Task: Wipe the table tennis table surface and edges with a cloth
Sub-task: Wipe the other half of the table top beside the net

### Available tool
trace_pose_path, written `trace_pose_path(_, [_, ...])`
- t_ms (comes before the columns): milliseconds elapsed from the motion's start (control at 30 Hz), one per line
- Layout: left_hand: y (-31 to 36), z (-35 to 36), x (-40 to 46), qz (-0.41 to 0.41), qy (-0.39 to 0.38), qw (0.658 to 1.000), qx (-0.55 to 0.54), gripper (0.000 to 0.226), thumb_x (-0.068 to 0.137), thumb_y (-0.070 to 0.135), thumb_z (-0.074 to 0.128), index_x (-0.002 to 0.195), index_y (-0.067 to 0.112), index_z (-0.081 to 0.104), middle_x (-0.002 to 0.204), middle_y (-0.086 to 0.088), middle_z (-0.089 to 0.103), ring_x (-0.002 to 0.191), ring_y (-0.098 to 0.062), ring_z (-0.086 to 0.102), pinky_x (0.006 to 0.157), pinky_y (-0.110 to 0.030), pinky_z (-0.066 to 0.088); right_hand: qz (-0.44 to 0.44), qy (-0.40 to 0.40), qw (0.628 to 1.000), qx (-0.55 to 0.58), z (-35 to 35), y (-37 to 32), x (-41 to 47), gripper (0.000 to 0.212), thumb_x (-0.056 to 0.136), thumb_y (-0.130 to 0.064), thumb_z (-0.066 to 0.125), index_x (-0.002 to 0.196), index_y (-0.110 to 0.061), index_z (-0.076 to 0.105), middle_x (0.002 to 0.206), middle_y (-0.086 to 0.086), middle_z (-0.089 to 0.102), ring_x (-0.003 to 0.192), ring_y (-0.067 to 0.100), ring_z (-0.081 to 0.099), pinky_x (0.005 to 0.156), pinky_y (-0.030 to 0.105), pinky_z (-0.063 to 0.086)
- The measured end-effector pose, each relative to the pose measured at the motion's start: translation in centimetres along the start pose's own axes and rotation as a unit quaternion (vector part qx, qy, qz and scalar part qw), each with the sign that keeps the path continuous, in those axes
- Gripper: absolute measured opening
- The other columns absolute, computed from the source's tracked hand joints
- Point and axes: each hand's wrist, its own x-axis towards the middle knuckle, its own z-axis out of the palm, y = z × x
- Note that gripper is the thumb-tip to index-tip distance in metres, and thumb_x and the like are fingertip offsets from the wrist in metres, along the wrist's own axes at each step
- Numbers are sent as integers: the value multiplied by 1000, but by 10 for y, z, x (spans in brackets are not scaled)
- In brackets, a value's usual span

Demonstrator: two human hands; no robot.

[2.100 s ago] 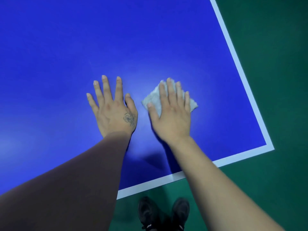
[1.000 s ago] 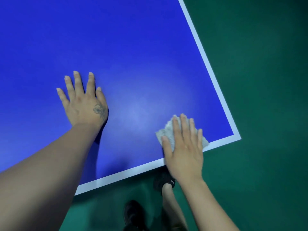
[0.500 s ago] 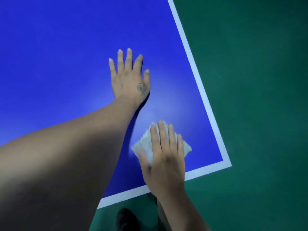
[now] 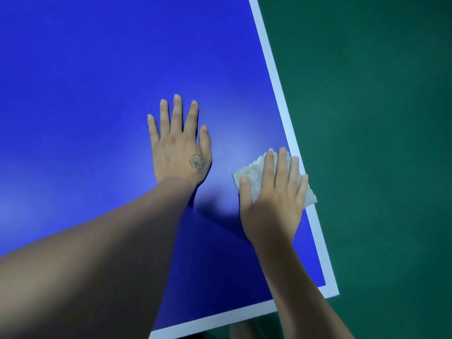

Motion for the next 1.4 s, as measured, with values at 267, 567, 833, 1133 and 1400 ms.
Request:
trace_pose_path(267, [0, -3, 2, 9, 0, 1000, 17, 56, 112, 30, 26, 167, 23, 31, 177, -6, 22, 166, -33, 10, 132, -59, 10, -112, 18, 992, 56, 4, -56, 10, 62, 110, -45, 46, 163, -11, 39, 172, 10, 29, 161, 33, 24, 125, 57, 25])
trace_pose_path(567, [0, -2, 3, -13, 19, 999, -28, 55, 110, 19, 38, 165, 17, 38, 176, -6, 26, 166, -29, 14, 134, -55, 10, -122, -23, 991, 40, -11, 0, 21, 71, 107, -56, 48, 164, -15, 36, 174, 5, 25, 161, 31, 22, 126, 58, 25])
trace_pose_path(833, [-1, 3, 6, -11, 1, 1000, 16, 61, 108, 24, 28, 167, 9, 31, 177, -11, 23, 165, -32, 15, 133, -57, 13, -64, 4, 998, 21, 17, -40, 141, 65, 113, -51, 24, 167, -16, 27, 177, 4, 16, 164, 29, 9, 131, 57, 10])
trace_pose_path(1133, [-2, 2, 5, -3, -7, 1000, -3, 64, 102, 18, 28, 165, 6, 33, 176, -15, 25, 165, -34, 16, 133, -60, 13, -179, -19, 983, 38, 18, -70, 117, 60, 114, -46, 31, 166, -17, 31, 176, 5, 21, 164, 27, 14, 130, 56, 16])
trace_pose_path(1400, [-4, 1, 5, -4, -1, 999, -32, 58, 107, 20, 33, 164, 7, 37, 176, -13, 26, 165, -34, 17, 132, -60, 15, -173, -67, 983, 5, 2, -16, 116, 67, 112, -53, 29, 169, -19, 19, 178, 1, 12, 165, 24, 5, 132, 54, 10])
